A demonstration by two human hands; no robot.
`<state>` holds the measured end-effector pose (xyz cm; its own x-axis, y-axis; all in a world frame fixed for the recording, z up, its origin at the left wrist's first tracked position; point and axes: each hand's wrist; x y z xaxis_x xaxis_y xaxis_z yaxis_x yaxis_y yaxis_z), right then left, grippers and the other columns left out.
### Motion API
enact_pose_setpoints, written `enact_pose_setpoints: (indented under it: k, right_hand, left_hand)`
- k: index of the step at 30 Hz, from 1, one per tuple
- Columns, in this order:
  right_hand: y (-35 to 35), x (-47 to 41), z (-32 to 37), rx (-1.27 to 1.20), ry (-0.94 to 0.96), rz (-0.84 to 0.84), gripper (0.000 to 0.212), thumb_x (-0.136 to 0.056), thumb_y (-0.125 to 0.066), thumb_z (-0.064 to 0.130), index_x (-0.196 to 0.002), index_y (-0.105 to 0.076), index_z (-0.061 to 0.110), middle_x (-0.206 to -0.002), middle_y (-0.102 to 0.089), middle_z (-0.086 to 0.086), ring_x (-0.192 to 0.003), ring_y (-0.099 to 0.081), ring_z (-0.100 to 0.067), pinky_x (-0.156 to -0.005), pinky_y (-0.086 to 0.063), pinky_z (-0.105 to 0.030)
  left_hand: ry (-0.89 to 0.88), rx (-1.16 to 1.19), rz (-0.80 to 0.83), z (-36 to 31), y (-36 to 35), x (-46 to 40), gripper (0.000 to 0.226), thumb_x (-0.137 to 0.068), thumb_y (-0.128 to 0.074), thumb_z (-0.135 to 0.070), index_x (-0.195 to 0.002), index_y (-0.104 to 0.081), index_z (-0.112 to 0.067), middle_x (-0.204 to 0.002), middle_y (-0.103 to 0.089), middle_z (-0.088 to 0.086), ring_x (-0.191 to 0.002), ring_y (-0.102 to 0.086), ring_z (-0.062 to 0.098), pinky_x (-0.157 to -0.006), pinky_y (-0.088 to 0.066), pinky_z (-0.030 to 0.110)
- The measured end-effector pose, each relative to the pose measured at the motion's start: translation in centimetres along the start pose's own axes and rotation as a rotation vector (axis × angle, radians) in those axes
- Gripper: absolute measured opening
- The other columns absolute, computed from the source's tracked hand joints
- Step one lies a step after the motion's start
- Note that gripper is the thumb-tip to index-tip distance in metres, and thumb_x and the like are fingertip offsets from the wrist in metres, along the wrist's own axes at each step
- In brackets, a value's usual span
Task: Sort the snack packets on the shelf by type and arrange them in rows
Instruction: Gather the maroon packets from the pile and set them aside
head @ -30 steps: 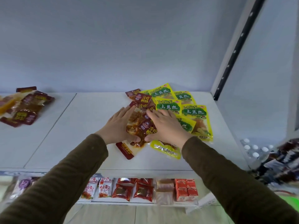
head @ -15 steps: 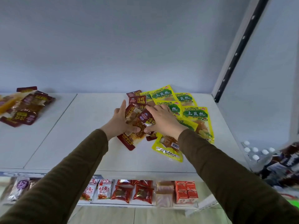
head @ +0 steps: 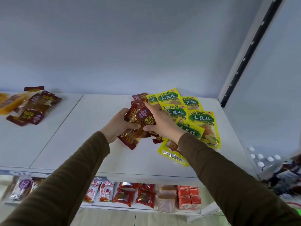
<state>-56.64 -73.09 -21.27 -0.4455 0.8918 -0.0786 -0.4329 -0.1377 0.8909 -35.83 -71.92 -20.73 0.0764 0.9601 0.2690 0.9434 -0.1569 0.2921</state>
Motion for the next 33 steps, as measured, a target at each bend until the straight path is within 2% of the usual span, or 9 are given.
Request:
enact_pose_setpoints:
  k: [3, 8, 11, 14, 19, 22, 26, 29, 33]
  right_hand:
    - [-0.3, 0.0, 0.3, -0.060, 0.018, 0.010, 0.102, -0.090, -0.075, 0.043, -0.164, -0.006, 0.031, -0.168, -0.026, -0.001, -0.149, -0.035, -0.032, -0.121, -0.024, -0.058]
    - [-0.7, -0.1, 1.0, -0.061, 0.059, -0.028, 0.099, -0.090, -0.076, 0.039, -0.164, -0.010, 0.033, -0.167, -0.029, 0.000, -0.147, -0.037, -0.031, -0.119, -0.029, -0.053]
    - [-0.4, -0.3, 0.9, -0.216, 0.045, 0.001, 0.090, -0.093, -0.072, 0.041, -0.162, -0.013, 0.040, -0.167, -0.028, 0.007, -0.151, -0.030, -0.023, -0.119, -0.030, -0.042]
    - [0.4, -0.6, 0.3, -0.406, -0.020, -0.021, 0.070, -0.100, -0.060, 0.043, -0.159, -0.021, 0.044, -0.166, -0.030, 0.007, -0.150, -0.029, -0.013, -0.112, -0.028, -0.030]
    - [1.2, -0.7, -1.0, -0.368, -0.142, -0.060, 0.047, -0.108, -0.046, 0.031, -0.155, -0.039, 0.028, -0.158, -0.045, 0.002, -0.145, -0.043, -0.016, -0.116, -0.039, -0.038]
    - [0.9, -0.9, -0.7, -0.278, -0.147, -0.038, 0.045, -0.109, -0.046, 0.026, -0.153, -0.043, 0.023, -0.153, -0.051, -0.002, -0.139, -0.049, -0.020, -0.112, -0.043, -0.038]
    - [0.9, -2.2, -0.1, -0.011, -0.166, -0.027, 0.058, -0.105, -0.056, 0.023, -0.158, -0.033, 0.020, -0.160, -0.039, -0.009, -0.149, -0.032, -0.031, -0.120, -0.030, -0.044]
    - [1.7, -3.5, 0.1, 0.178, -0.159, 0.270, 0.091, -0.096, -0.068, 0.036, -0.164, -0.010, 0.017, -0.171, -0.011, -0.009, -0.158, -0.005, -0.030, -0.125, -0.011, -0.045]
    - [2.3, -5.1, -0.1, 0.338, -0.175, 0.362, 0.116, -0.081, -0.078, 0.054, -0.164, -0.006, 0.019, -0.170, -0.013, -0.011, -0.157, -0.007, -0.034, -0.125, -0.018, -0.052]
  left_hand:
    - [0.049, 0.135, 0.080, 0.2, 0.5, 0.0, 0.063, -0.072, -0.091, -0.012, -0.119, -0.052, -0.027, -0.115, -0.073, 0.012, -0.100, -0.074, 0.033, -0.086, -0.061, 0.049]
    - [0.027, 0.148, 0.111, 0.2, 0.3, 0.3, 0.074, -0.075, -0.089, -0.014, -0.129, -0.044, -0.034, -0.115, -0.071, 0.005, -0.089, -0.077, 0.022, -0.067, -0.062, 0.034]
    - [0.008, 0.195, 0.115, 0.8, 0.6, 0.7, 0.061, -0.082, -0.082, -0.009, -0.134, -0.054, -0.028, -0.112, -0.076, 0.002, -0.097, -0.076, 0.023, -0.070, -0.062, 0.033]
    - [0.019, 0.257, 0.106, 1.0, 1.9, 1.2, 0.050, -0.085, -0.078, -0.006, -0.126, -0.061, -0.029, -0.112, -0.077, 0.002, -0.103, -0.074, 0.028, -0.081, -0.061, 0.043]
    - [0.025, 0.324, 0.029, 0.9, 4.5, 2.1, 0.049, -0.083, -0.079, -0.008, -0.121, -0.061, -0.033, -0.108, -0.078, 0.001, -0.099, -0.075, 0.027, -0.074, -0.063, 0.043]
    - [0.035, 0.347, -0.030, 1.2, 5.4, 2.5, 0.053, -0.086, -0.077, -0.006, -0.129, -0.058, -0.030, -0.117, -0.074, 0.006, -0.106, -0.072, 0.035, -0.089, -0.058, 0.056]
    - [0.053, 0.388, -0.111, 1.6, 6.1, 2.9, 0.056, -0.087, -0.077, -0.009, -0.135, -0.054, -0.027, -0.124, -0.071, 0.008, -0.110, -0.069, 0.034, -0.096, -0.054, 0.059]
    - [0.069, 0.436, -0.175, 2.0, 6.6, 3.1, 0.055, -0.087, -0.077, -0.011, -0.134, -0.053, -0.027, -0.123, -0.070, 0.006, -0.108, -0.070, 0.033, -0.096, -0.055, 0.058]
    - [0.094, 0.528, -0.227, 2.5, 7.0, 3.2, 0.058, -0.088, -0.077, -0.011, -0.137, -0.051, -0.026, -0.126, -0.068, 0.008, -0.111, -0.068, 0.037, -0.097, -0.053, 0.060]
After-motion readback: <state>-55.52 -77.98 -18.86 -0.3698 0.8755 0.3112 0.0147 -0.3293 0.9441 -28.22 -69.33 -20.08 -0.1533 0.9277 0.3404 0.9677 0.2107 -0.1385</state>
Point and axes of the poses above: each hand's wrist, its own x-axis away from the middle knuckle, its own y-axis out of the back of the hand, z = x × y
